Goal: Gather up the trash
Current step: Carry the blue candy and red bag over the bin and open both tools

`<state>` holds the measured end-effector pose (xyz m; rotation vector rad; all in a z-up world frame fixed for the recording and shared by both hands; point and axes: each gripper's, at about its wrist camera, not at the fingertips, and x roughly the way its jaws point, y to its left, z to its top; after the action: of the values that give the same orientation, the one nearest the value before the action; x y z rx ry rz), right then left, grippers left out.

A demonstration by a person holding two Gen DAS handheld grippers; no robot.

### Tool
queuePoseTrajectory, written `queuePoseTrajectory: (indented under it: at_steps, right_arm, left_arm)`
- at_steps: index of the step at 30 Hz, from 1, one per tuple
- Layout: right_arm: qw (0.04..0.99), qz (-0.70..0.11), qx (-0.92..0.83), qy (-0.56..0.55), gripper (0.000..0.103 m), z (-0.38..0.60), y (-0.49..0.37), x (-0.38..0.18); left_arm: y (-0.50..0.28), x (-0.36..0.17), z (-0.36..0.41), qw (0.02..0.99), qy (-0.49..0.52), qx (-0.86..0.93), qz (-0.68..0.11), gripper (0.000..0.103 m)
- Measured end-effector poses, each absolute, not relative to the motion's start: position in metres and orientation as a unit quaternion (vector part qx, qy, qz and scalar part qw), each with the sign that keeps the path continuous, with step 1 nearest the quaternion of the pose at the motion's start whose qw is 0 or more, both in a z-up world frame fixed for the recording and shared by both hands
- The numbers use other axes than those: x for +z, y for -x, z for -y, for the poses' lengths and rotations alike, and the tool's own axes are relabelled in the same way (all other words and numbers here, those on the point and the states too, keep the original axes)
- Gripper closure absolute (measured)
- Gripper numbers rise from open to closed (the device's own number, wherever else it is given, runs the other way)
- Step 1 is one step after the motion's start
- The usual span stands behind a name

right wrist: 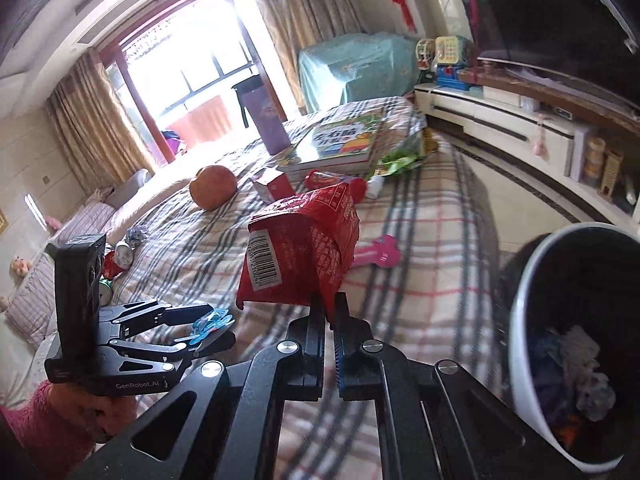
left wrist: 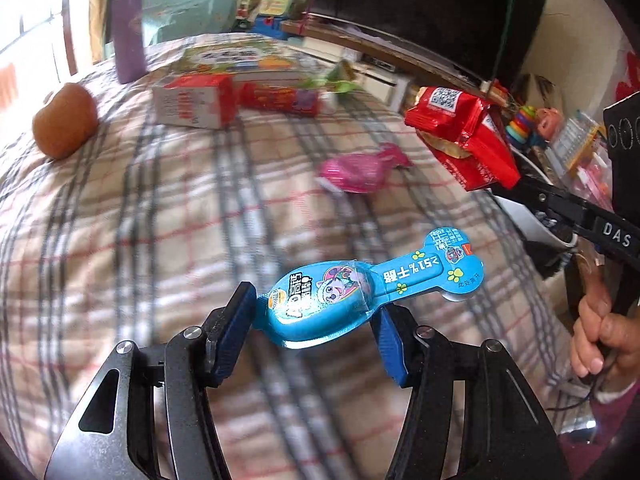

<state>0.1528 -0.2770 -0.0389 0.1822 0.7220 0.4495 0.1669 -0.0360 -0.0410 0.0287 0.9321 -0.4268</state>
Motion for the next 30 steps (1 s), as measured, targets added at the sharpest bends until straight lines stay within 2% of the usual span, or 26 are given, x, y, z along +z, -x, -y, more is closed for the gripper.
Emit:
queuePoseTrajectory:
  at_steps: [30]
  right_arm:
    - [0.929,-0.326,0.073,-0.161,0.099,0.430,-0.090,-0.040]
  left_arm:
    - [-0.151,-0.008,0.204,0.862,-0.102,-0.283,-0.408,0.046]
